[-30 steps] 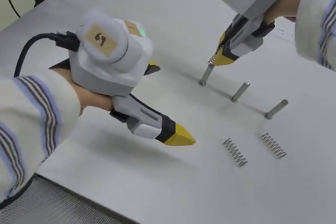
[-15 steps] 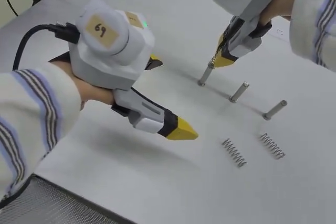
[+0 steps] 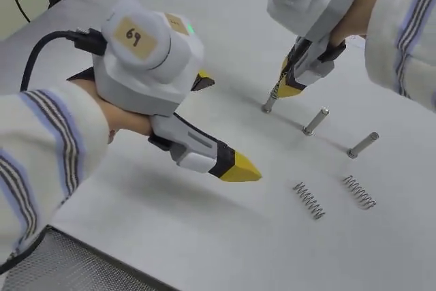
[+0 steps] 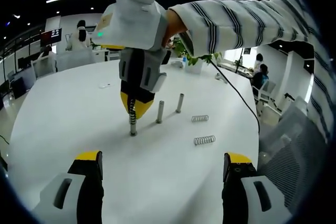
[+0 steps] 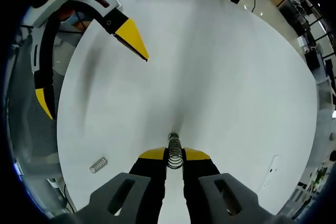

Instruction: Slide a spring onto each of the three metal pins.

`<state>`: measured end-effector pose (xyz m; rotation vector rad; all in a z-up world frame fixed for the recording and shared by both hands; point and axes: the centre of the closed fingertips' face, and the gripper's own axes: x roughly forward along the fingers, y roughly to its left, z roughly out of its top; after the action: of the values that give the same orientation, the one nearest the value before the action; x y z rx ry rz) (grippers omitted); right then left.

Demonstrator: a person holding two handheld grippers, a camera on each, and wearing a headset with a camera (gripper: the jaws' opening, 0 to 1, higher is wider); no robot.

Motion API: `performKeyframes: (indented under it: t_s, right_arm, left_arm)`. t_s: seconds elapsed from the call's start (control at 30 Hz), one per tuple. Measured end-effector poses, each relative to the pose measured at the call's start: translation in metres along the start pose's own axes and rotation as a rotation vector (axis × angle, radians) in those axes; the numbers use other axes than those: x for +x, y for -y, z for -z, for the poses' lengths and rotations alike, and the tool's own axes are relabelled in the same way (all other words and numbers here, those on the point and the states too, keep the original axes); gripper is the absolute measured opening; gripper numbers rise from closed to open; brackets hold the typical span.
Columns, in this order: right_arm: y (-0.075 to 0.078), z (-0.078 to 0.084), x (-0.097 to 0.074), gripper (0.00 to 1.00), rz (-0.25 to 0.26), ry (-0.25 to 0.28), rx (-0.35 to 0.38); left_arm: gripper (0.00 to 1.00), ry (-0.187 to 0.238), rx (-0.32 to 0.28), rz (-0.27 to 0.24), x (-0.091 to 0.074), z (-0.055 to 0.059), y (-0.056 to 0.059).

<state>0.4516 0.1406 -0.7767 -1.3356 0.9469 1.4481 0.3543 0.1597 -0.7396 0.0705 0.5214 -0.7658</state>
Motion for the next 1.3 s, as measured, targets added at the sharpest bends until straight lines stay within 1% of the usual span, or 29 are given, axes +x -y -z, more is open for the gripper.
performKeyframes:
  t_s: [0.07,0.23,0.5,0.6,0.7,0.77,0.97,1.1,1.3]
  right_arm:
    - [0.002,0.001,0.005,0.09,0.001,-0.007,-0.005]
    - [0.003,0.003,0.009,0.08,-0.007,-0.022,0.002]
    - [-0.004,0.006,0.016,0.08,-0.034,-0.038,0.008]
    - [-0.004,0.006,0.017,0.09,-0.037,-0.042,0.006]
    - [-0.005,0.006,0.019,0.09,-0.047,-0.045,0.018]
    - [-0.003,0.006,0.022,0.09,-0.048,-0.044,0.017]
    - [-0.003,0.007,0.023,0.09,-0.047,-0.052,0.010]
    - [-0.004,0.007,0.023,0.09,-0.050,-0.046,0.016]
    - [-0.006,0.008,0.023,0.09,-0.042,-0.052,-0.008]
  left_arm:
    - [0.93,-0.006,0.003,-0.002,-0.001,0.002,-0.001]
    - [0.93,-0.020,-0.002,-0.002,-0.001,0.007,0.000]
    - [0.93,-0.028,-0.007,-0.008,-0.002,0.010,-0.002]
    - [0.93,-0.034,-0.010,-0.010,-0.002,0.011,-0.003]
    - [0.93,-0.042,-0.014,-0.004,-0.002,0.014,-0.002]
    - [0.93,-0.045,-0.014,-0.004,-0.001,0.015,-0.002]
    - [0.93,-0.044,-0.017,-0.012,-0.002,0.015,-0.003]
    - [0.93,-0.047,-0.018,-0.009,-0.003,0.016,-0.003]
    - [0.93,-0.062,-0.022,-0.008,-0.003,0.020,-0.002]
